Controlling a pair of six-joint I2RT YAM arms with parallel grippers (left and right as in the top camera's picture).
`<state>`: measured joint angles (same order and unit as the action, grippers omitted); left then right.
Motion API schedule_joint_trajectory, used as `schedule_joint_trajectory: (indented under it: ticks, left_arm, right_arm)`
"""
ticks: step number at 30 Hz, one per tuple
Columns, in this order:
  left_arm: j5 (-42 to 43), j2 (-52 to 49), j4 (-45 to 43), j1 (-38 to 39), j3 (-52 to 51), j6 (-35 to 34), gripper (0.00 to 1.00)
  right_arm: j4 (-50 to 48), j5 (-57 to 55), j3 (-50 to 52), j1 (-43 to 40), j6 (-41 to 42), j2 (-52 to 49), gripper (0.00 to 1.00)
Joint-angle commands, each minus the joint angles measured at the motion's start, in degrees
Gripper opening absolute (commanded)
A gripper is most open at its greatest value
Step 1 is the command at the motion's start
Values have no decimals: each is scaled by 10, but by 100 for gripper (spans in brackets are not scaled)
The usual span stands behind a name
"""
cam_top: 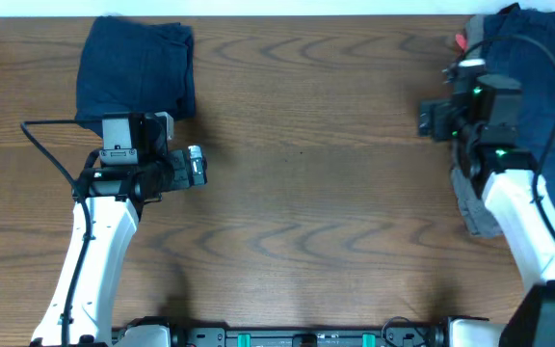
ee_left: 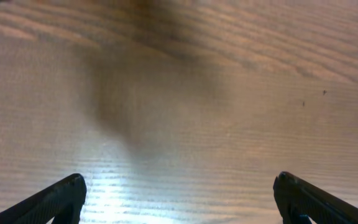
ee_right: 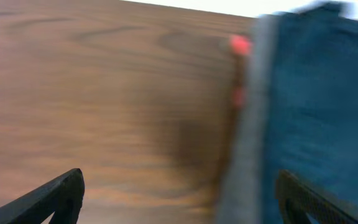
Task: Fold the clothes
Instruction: 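Move the right gripper to the top blue garment on the right stack, then grasp the top blue shorts on the stack with the right gripper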
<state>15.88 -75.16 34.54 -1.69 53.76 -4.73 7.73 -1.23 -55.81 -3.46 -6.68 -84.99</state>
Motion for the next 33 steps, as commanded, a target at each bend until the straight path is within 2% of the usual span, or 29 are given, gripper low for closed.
schedule_joint_trajectory:
  ticks: [1, 6, 11, 22, 33]
  left_arm:
    - [4, 0, -3, 2, 11, -5, 98]
    - [4, 0, -4, 2, 11, -5, 98]
    - [4, 0, -23, 2, 11, -5, 98]
    - [4, 0, -27, 2, 11, -5, 98]
    - [4, 0, -27, 2, 11, -5, 98]
  right_arm:
    - [-32, -52, -13, -51, 11, -14, 94]
    - [-85, 5, -30, -136, 19, -42, 92]
    - [-61, 44, -74, -181, 19, -103, 91]
    - [-49, 62, -93, -182, 22, -219, 73]
    - [-61, 63, -93, -180, 49, -281, 71]
